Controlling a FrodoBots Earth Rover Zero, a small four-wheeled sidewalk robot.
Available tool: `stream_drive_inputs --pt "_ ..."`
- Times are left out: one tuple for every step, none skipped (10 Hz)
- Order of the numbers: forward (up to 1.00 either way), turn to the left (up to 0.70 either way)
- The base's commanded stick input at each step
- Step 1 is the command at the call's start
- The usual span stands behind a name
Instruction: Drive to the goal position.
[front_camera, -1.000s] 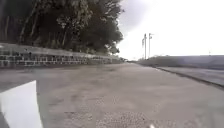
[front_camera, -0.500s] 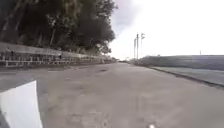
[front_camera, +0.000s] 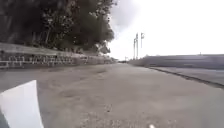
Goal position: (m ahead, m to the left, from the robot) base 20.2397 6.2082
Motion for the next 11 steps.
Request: stream_drive_inputs --pt "1.00 0.00" --pt "1.00 -0.02" --pt "1.00 -0.18" --pt "1.00 -0.20" --pt "1.00 -0.05" --pt "1.00 0.00" --pt "1.00 0.00" --pt "1.00 0.00" --pt "1.00 0.00" --pt "1.00 0.00" --pt "1.00 0.00"
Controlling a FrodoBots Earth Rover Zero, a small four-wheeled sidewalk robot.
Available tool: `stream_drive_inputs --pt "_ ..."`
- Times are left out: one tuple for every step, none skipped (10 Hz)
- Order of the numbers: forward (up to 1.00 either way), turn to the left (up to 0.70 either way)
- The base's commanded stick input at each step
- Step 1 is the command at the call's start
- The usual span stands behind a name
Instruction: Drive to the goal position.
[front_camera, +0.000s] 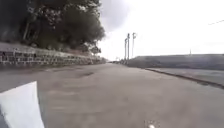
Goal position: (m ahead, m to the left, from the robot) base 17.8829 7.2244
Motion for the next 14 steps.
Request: stream_drive_inputs --pt "1.00 0.00" --pt "1.00 0.00" --pt "1.00 0.00" --pt "1.00 0.00" --pt "1.00 0.00" --pt "1.00 0.00" --pt "1.00 0.00" --pt "1.00 0.00" --pt "1.00 0.00" --pt "1.00 0.00" --pt "1.00 0.00" --pt "1.00 0.00" --pt "1.00 0.00" --pt "1.00 0.00"
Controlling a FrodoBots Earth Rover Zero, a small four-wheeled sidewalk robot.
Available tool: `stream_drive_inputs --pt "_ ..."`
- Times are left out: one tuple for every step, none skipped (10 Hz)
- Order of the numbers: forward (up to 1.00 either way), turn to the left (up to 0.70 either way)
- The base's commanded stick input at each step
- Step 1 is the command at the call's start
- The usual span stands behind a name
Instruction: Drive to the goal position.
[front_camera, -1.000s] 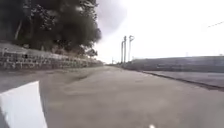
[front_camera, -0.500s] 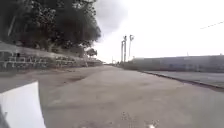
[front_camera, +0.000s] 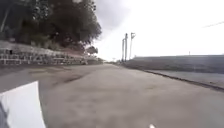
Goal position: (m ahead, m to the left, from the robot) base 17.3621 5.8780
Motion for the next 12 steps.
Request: stream_drive_inputs --pt "1.00 0.00" --pt "1.00 0.00" --pt "1.00 0.00" --pt "1.00 0.00" --pt "0.95 0.00" --pt "0.88 0.00" --pt "0.85 0.00" --pt "0.85 0.00" --pt "0.85 0.00" --pt "0.85 0.00" --pt "0.85 0.00" --pt "0.85 0.00"
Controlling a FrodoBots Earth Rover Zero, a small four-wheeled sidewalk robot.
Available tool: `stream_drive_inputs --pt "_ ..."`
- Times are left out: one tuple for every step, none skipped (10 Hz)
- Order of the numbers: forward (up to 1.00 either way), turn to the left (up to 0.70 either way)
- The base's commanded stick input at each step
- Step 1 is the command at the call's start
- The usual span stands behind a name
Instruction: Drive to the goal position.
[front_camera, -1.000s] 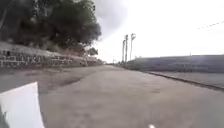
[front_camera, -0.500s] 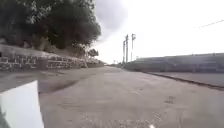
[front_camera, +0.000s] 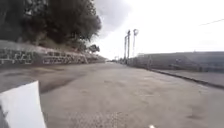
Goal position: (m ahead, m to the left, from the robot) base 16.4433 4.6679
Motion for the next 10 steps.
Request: stream_drive_inputs --pt "0.85 0.00" --pt "0.81 0.00" --pt "0.73 0.00" --pt "0.70 0.00" --pt "0.70 0.00" --pt "0.70 0.00" --pt "0.70 0.00" --pt "0.70 0.00" --pt "0.70 0.00" --pt "0.70 0.00"
